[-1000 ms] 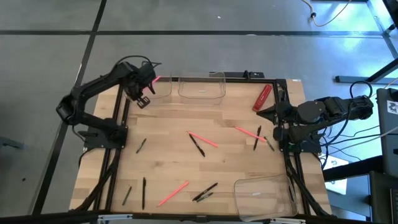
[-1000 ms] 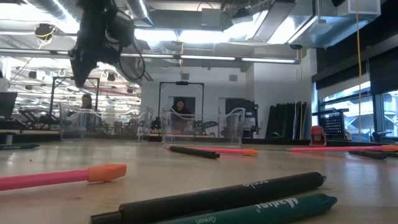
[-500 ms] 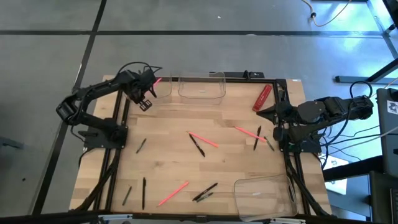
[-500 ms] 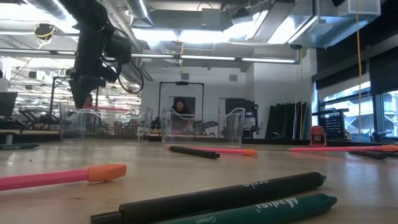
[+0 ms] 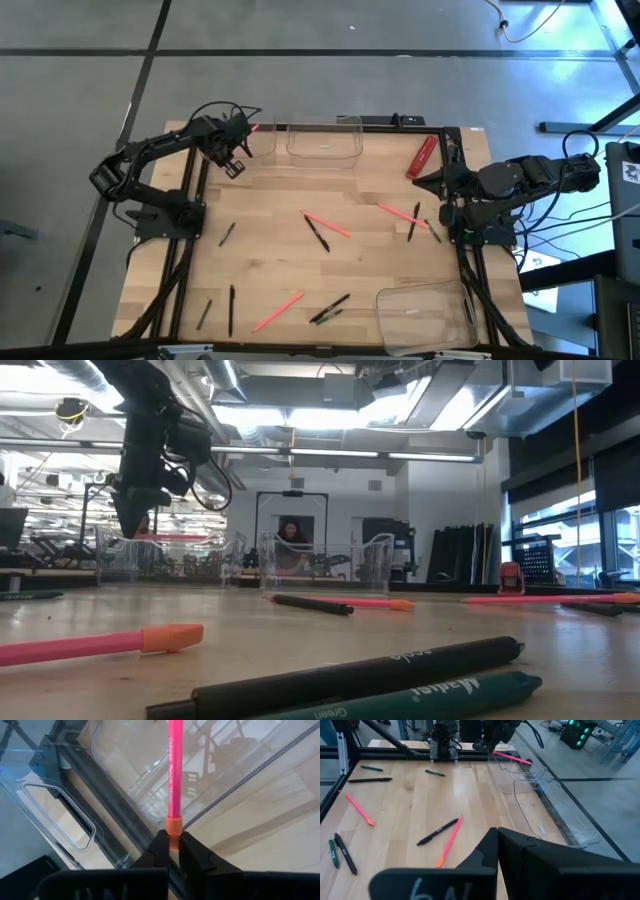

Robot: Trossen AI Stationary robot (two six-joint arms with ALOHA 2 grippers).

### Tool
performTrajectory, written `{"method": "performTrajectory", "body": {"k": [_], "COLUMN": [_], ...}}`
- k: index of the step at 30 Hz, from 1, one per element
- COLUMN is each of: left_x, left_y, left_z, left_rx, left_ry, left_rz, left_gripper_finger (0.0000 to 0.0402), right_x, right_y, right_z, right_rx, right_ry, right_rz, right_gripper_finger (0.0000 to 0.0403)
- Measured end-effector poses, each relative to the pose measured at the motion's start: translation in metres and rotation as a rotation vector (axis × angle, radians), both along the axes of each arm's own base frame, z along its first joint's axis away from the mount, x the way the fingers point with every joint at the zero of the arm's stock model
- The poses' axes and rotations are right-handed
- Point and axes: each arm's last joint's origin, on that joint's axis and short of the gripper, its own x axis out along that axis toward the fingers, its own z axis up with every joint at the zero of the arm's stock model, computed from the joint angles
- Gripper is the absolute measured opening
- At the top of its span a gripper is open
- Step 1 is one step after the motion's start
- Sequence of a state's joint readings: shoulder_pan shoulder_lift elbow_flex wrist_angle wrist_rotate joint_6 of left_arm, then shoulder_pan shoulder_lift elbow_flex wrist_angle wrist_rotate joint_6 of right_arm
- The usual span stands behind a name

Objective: Sort crayons/erasers/pens/pencils in bins
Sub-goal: Put the pink pencil into the top left transparent bin

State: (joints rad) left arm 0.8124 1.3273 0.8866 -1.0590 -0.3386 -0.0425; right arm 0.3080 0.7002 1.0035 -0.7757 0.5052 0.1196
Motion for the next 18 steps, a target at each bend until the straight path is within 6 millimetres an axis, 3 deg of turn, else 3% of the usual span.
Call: {"method": "performTrajectory", "body": {"k": [11,18], "left_x": [0.0004,0.0004], "left_y": [0.0008,0.0007], "left_z": [-0.0011,-0.0011], "left_rx": [0.004,0.006], "left_ry": [0.010,0.011], "left_rz": [-0.022,-0.018], "left_gripper_finger": [0.0053,0.0051], "right_x": [0.0000,0.0000], "right_y": [0.0000,0.0000], "right_z": [0.0000,0.0000], "right_rx": [0.003,0.003], "right_ry": [0.000,-0.001], "right_rz": [0.000,0.000], "right_gripper_finger": [0.0006,0.0006]}}
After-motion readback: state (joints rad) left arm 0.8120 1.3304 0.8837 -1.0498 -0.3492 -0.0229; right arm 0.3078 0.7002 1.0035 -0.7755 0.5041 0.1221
